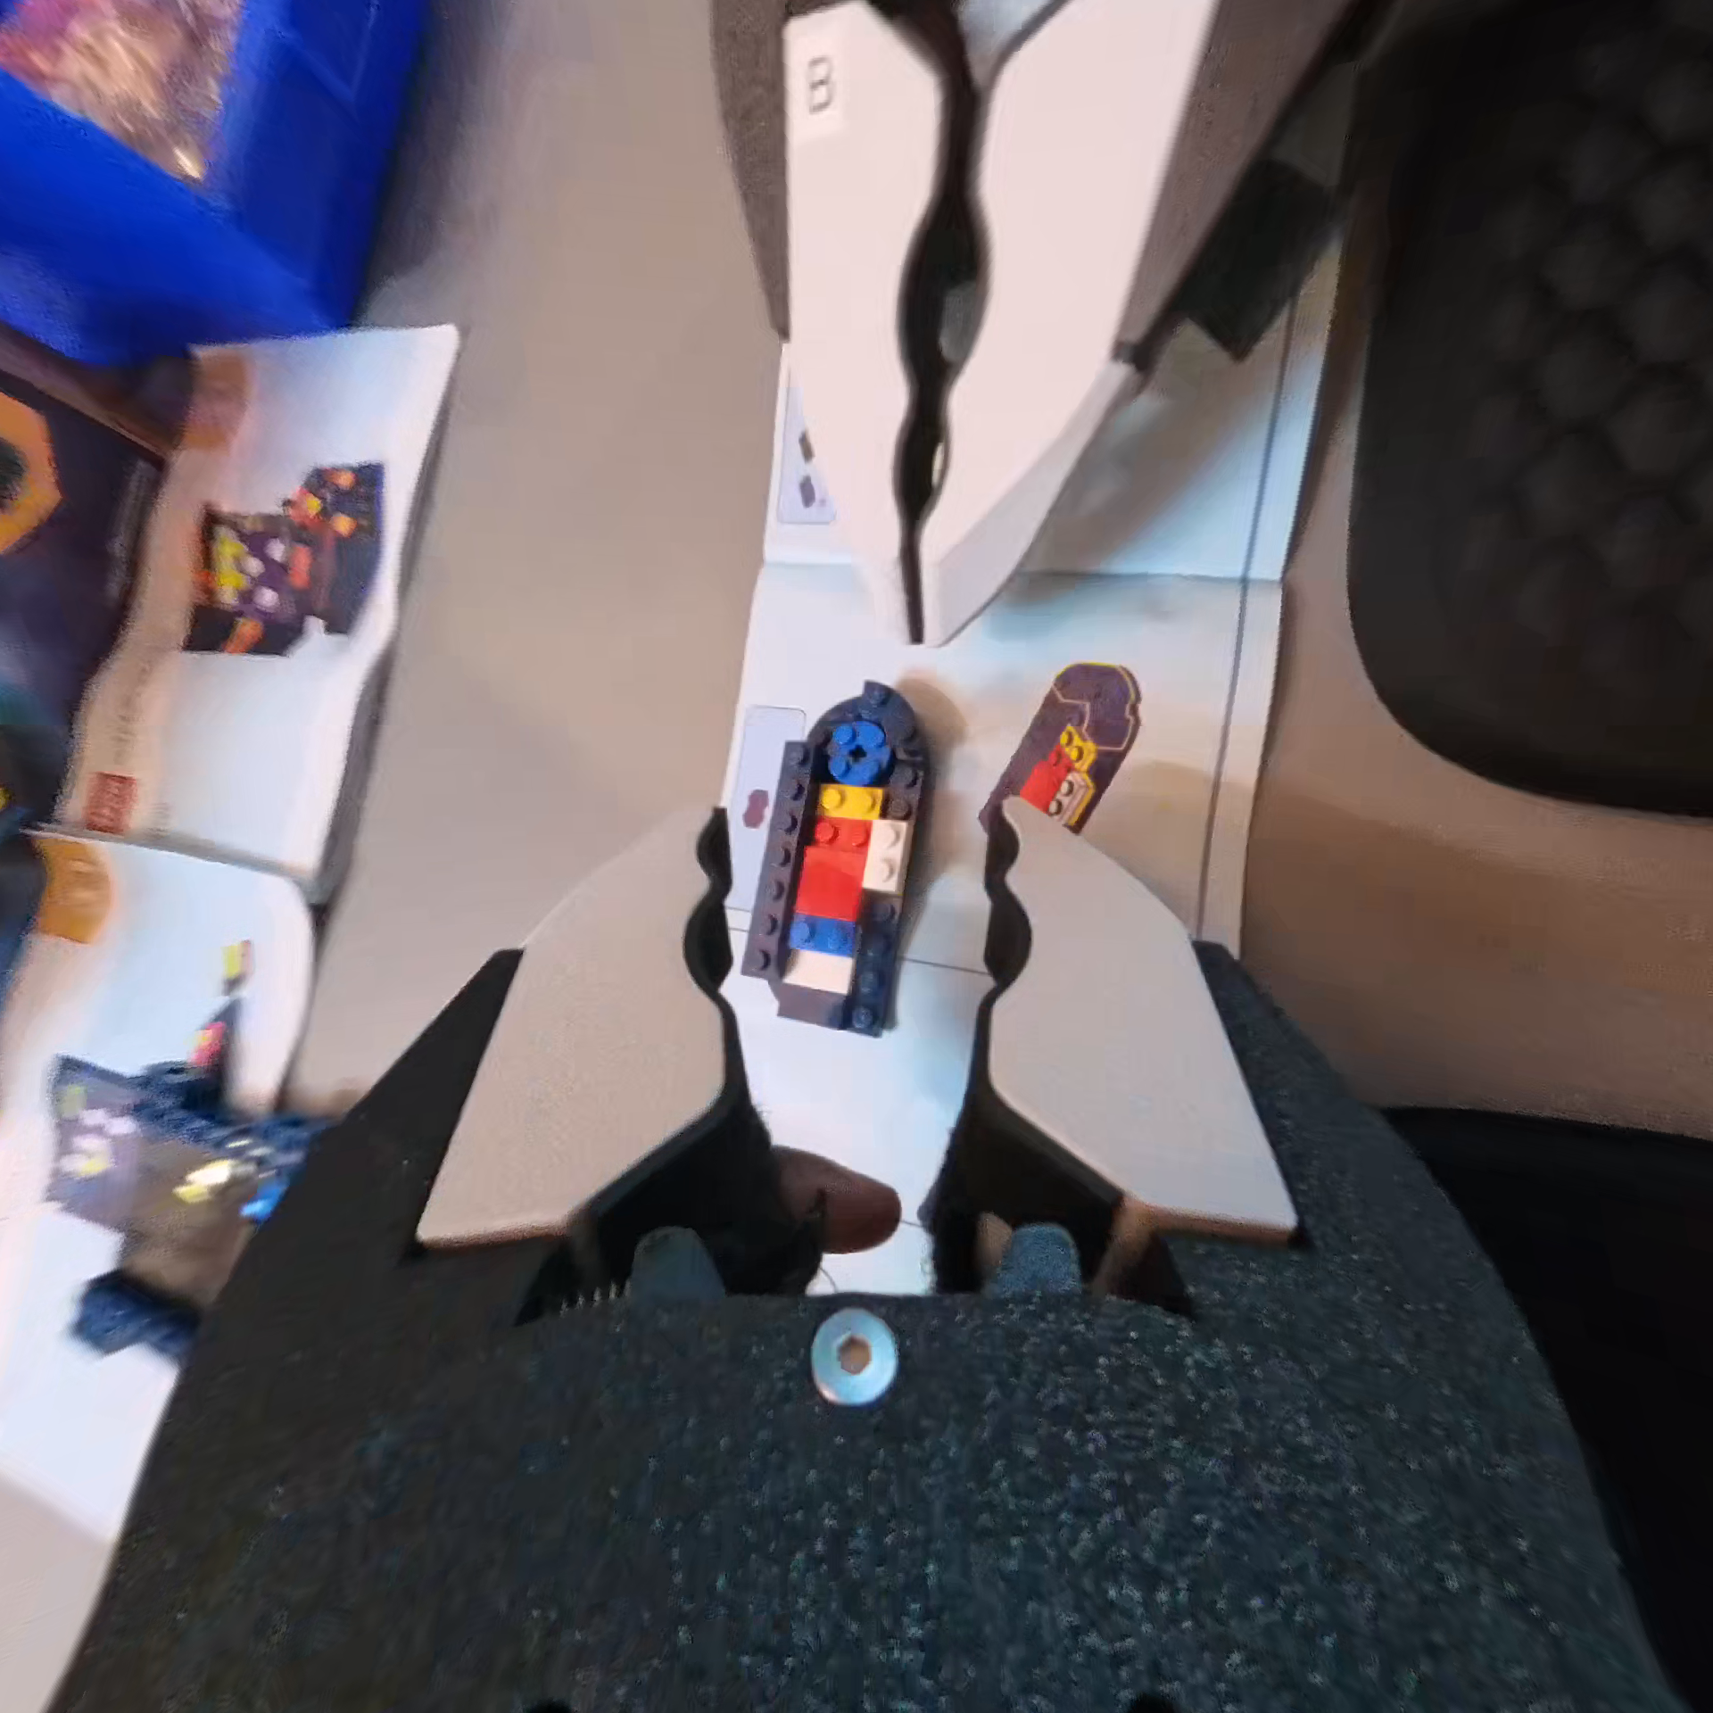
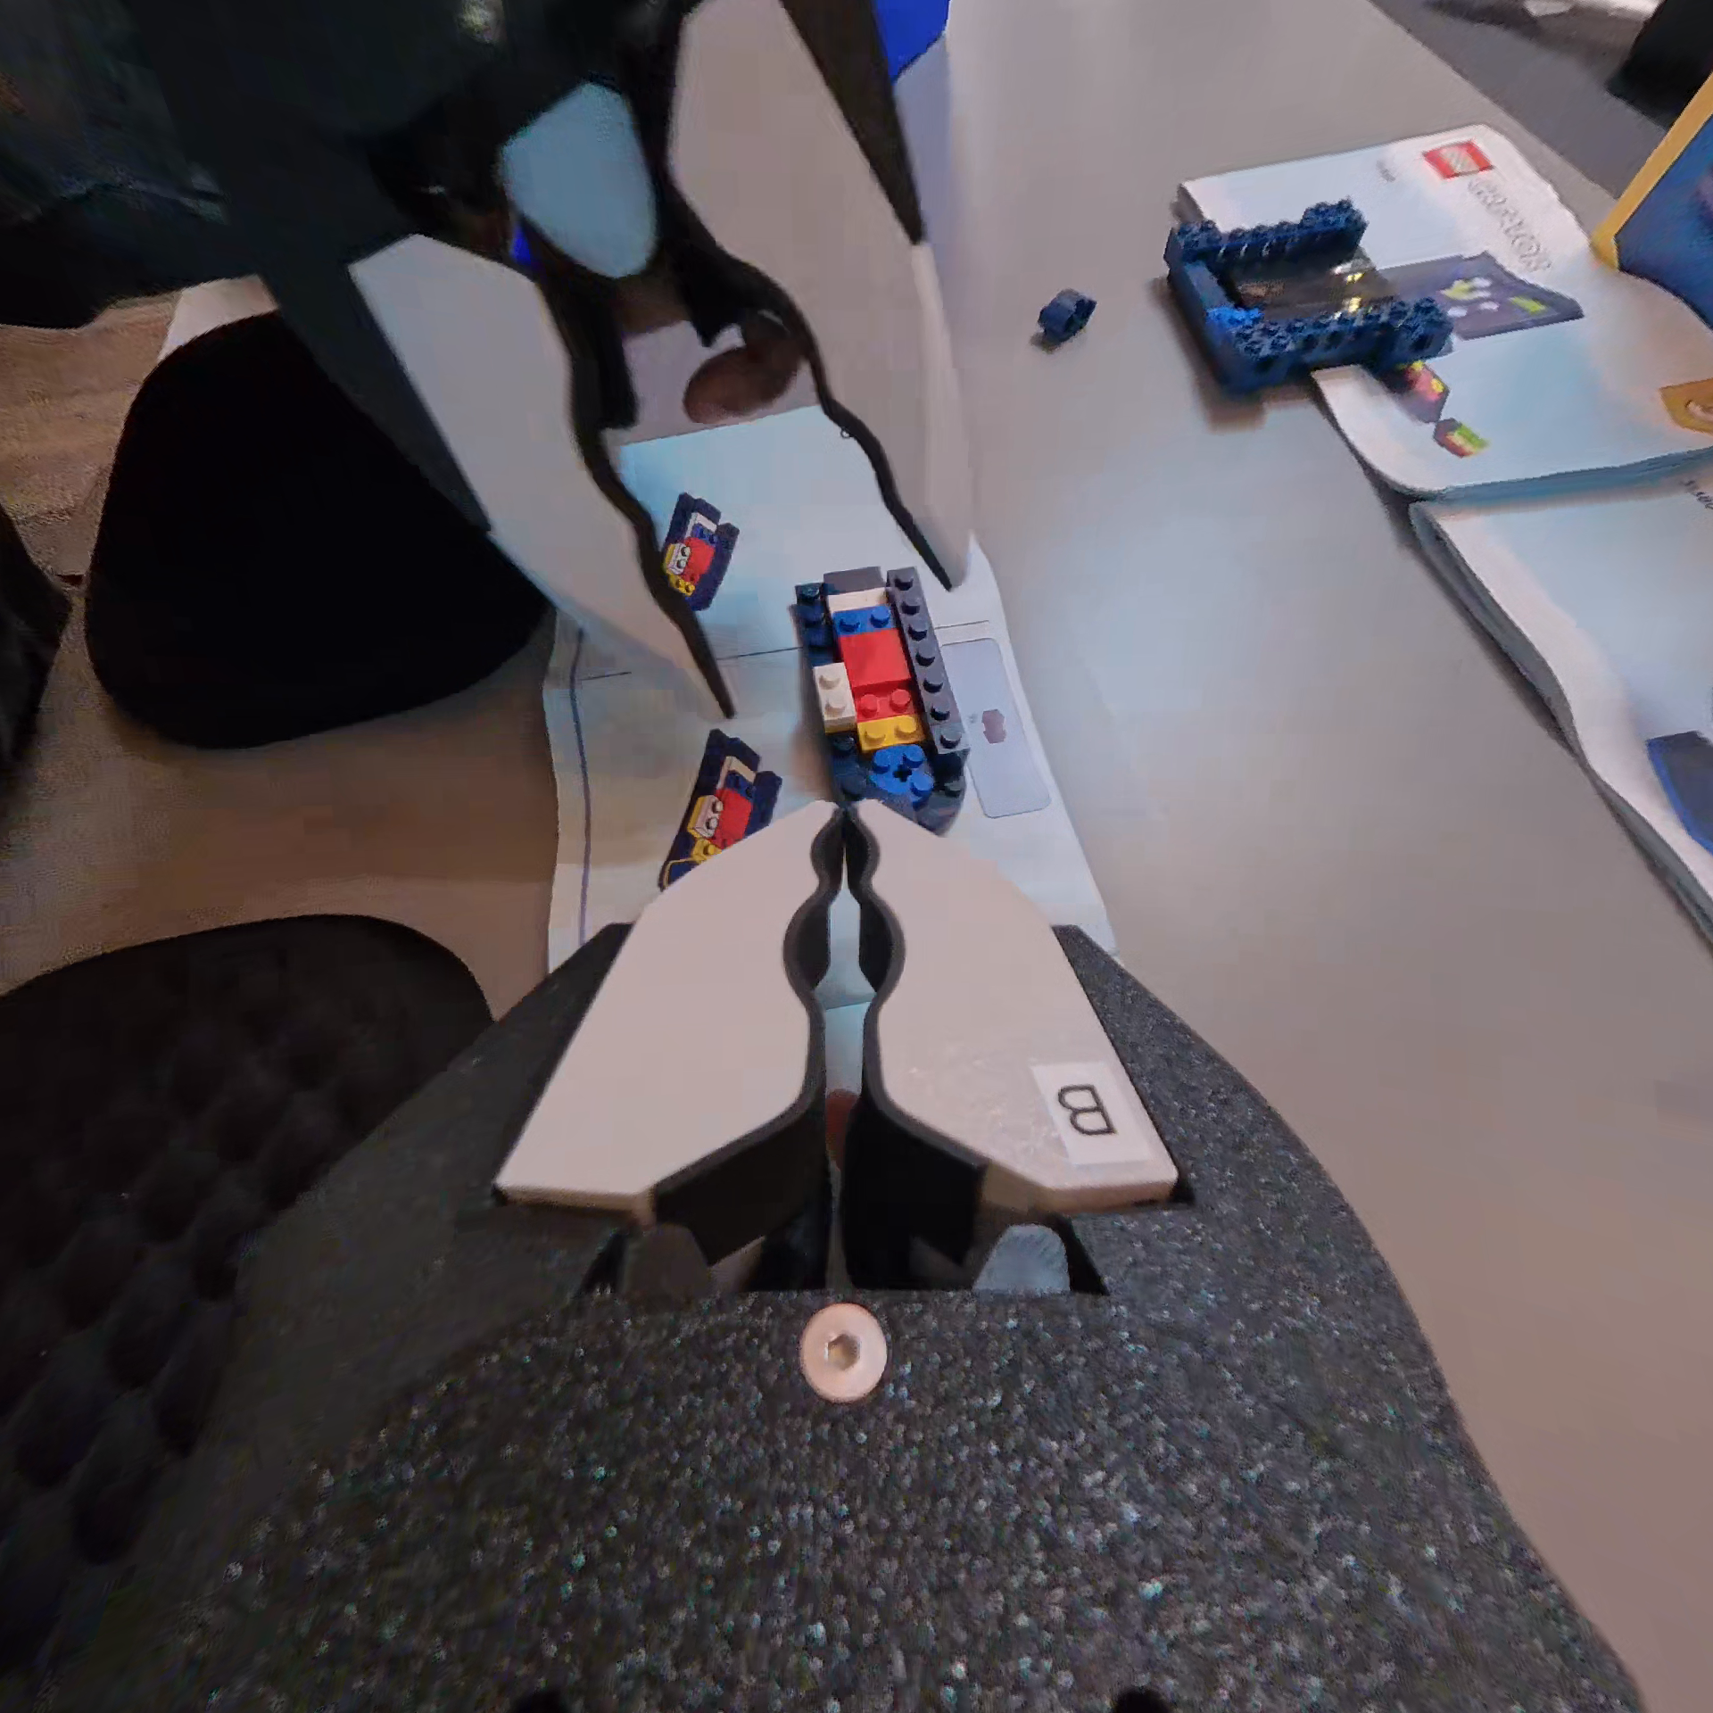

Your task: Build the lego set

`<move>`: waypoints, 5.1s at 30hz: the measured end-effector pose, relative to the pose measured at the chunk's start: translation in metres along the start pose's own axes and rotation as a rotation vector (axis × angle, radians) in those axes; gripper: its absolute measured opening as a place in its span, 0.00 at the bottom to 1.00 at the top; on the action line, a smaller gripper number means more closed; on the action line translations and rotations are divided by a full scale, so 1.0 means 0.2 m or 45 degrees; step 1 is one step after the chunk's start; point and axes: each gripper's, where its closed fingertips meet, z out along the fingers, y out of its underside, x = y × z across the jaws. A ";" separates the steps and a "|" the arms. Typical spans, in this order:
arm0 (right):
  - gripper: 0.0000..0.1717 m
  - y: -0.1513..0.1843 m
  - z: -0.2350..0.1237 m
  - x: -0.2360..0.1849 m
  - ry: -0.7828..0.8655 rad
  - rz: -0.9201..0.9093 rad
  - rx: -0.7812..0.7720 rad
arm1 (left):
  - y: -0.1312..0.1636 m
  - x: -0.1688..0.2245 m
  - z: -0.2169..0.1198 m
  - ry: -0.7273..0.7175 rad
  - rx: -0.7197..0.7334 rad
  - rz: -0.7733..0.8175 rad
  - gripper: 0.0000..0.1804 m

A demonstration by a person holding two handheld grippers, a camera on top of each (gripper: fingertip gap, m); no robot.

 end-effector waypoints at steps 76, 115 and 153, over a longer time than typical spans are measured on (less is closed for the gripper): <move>0.08 0.07 0.07 -0.03 -0.048 -0.149 -0.103 | 0.09 0.07 0.10 0.189 0.176 -0.209 0.19; 0.08 0.08 0.08 0.05 -0.490 0.271 -0.225 | 0.09 0.07 0.10 0.219 0.156 -0.187 0.19; 0.00 0.02 0.00 0.03 -0.214 0.132 -0.225 | 0.08 0.05 0.12 0.005 0.032 -0.392 0.19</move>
